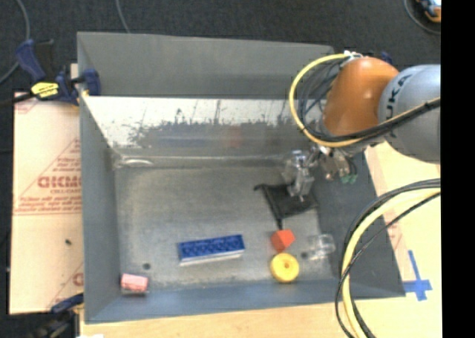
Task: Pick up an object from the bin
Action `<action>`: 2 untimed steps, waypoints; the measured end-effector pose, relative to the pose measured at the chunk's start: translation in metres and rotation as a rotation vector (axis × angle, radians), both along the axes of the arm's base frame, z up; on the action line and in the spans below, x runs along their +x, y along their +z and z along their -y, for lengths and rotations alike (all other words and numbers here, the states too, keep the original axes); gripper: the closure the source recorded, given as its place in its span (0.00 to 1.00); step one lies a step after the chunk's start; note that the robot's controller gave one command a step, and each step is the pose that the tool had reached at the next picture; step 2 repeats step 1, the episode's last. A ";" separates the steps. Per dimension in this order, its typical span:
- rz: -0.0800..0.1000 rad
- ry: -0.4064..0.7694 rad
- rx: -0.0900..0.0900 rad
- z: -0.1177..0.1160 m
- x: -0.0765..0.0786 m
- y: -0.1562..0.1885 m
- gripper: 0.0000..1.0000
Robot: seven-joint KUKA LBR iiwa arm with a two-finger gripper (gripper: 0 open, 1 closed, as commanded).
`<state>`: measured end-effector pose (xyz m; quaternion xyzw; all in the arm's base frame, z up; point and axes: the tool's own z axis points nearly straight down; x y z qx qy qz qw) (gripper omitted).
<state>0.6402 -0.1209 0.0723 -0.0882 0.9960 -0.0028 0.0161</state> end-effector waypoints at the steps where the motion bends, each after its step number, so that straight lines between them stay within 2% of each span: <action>1: 0.000 -0.001 0.000 0.000 0.000 0.000 1.00; 2: 0.000 -0.001 0.000 0.000 0.000 0.000 1.00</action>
Offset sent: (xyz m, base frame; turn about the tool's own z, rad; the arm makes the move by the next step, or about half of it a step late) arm 0.0133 -0.0045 -0.0023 0.0140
